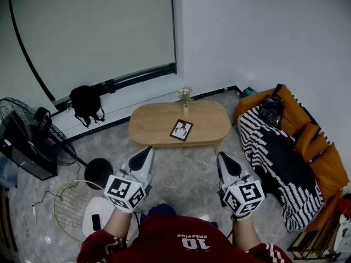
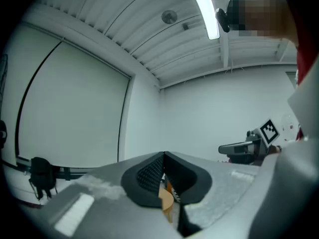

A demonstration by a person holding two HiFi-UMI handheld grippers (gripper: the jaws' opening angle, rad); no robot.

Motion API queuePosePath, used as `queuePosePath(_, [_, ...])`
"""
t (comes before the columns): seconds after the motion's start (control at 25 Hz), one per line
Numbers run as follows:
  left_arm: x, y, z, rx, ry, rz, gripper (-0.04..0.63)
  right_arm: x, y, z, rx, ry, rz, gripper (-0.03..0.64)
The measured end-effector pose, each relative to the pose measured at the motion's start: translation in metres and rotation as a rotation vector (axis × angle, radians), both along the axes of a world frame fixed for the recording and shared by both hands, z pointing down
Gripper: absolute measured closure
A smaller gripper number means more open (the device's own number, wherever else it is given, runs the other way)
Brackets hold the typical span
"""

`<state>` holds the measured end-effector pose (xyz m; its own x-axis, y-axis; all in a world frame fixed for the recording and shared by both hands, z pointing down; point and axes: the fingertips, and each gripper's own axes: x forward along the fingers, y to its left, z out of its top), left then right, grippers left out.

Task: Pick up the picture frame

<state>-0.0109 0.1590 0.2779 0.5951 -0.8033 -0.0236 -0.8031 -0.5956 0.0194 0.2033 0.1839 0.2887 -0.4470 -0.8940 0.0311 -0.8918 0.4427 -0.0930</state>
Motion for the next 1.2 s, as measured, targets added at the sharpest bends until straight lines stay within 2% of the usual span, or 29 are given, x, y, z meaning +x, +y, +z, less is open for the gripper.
queuePosePath(0.64, [-0.019,0.001,0.002,-0.003,0.017,-0.011,0.592,-0.028,-0.005,0.004,-0.001,0.012,-0.031,0.620])
queuePosePath(1.2, [-0.037,-0.010,0.005,-0.006,0.028,-0.026,0.592,-0.037,-0.022,0.004,0.008,0.042,-0.010,0.620])
